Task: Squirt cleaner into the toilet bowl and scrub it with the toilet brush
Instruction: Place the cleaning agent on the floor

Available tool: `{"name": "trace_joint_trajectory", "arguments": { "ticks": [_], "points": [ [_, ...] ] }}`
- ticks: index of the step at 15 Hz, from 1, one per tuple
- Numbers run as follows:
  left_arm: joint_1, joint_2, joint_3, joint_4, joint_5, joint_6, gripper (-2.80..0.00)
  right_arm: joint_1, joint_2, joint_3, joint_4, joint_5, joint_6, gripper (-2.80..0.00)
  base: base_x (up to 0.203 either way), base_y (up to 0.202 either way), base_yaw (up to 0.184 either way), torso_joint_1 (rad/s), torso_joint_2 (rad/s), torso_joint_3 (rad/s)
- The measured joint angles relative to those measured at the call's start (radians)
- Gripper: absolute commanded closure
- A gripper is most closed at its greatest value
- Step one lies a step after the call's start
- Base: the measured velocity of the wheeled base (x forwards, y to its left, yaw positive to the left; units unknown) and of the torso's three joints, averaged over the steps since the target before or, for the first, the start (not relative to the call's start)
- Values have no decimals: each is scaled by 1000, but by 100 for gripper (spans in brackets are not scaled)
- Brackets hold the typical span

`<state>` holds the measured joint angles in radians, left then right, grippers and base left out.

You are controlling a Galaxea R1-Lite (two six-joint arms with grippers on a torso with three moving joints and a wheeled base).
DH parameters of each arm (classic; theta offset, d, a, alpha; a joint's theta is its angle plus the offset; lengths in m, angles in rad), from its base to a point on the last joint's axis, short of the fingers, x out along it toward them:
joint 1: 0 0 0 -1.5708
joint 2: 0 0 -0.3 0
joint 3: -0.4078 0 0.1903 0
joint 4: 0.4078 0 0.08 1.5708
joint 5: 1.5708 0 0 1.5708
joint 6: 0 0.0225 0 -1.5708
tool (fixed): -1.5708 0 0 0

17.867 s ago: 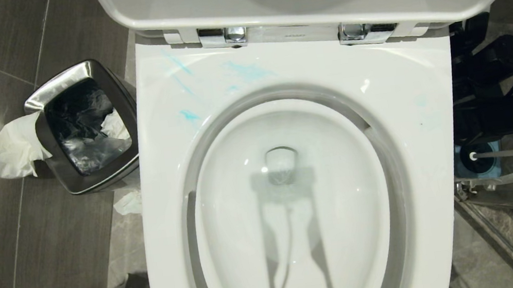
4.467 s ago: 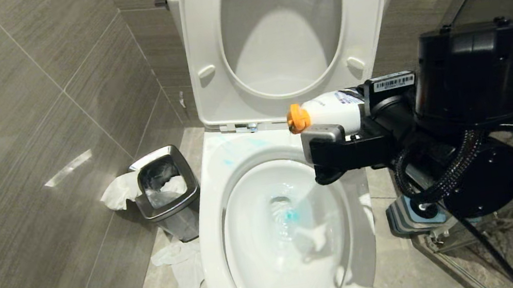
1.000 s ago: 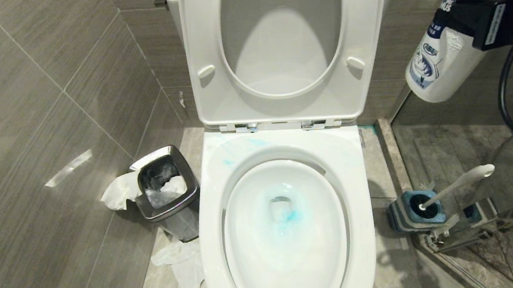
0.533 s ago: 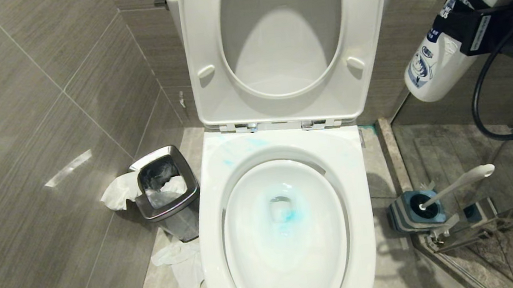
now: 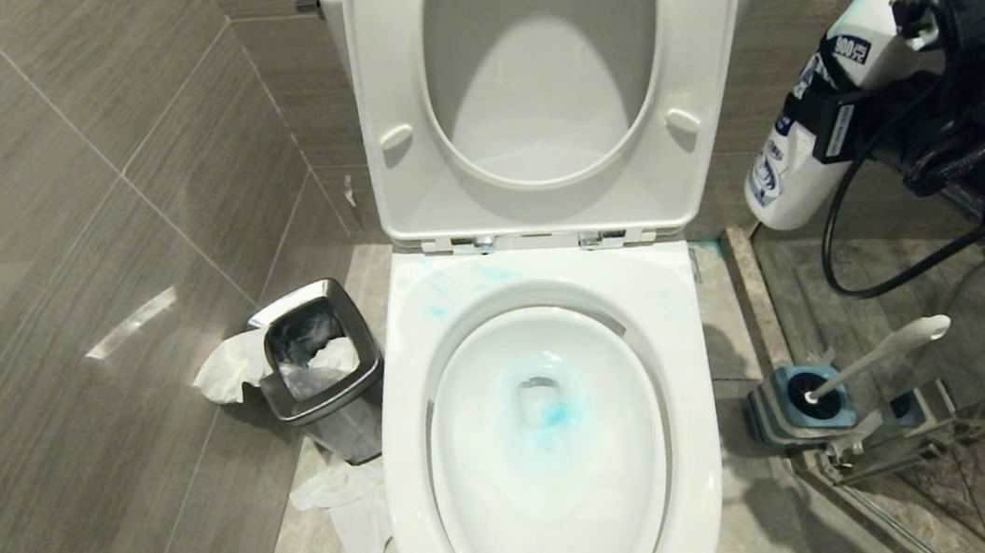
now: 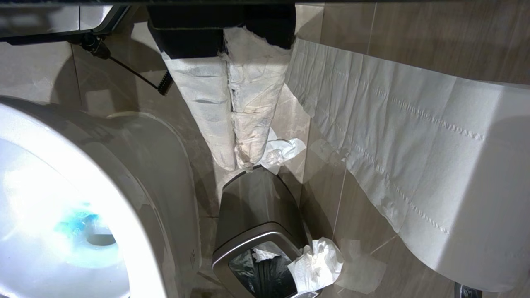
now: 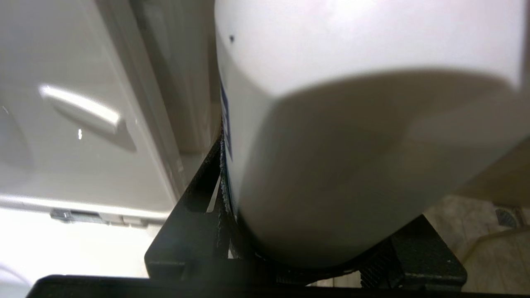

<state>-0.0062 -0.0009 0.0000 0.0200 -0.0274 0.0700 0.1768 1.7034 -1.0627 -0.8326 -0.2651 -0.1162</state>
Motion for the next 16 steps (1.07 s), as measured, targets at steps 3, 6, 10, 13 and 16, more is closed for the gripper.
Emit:
{"name": "trace_joint_trajectory", "arguments": {
  "ticks": [3, 6, 10, 13, 16],
  "points": [
    [0, 0, 0, 0, 0, 0, 0, -9, 67, 2, -26, -4, -4, 0, 0, 0, 0, 0, 0, 0],
    [0, 0, 0, 0, 0, 1, 0, -18, 126, 2, -142, -7, -14, 0, 0, 0, 0, 0, 0, 0],
    [0, 0, 0, 0, 0, 0, 0, -33, 187, 4, -166, -7, -13, 0, 0, 0, 0, 0, 0, 0],
    [0, 0, 0, 0, 0, 0, 0, -37, 245, 3, -227, -7, -11, 0, 0, 0, 0, 0, 0, 0],
    [0, 0, 0, 0, 0, 0, 0, -38, 331, -11, -317, -15, -9, 0, 0, 0, 0, 0, 0, 0]
  ]
}}
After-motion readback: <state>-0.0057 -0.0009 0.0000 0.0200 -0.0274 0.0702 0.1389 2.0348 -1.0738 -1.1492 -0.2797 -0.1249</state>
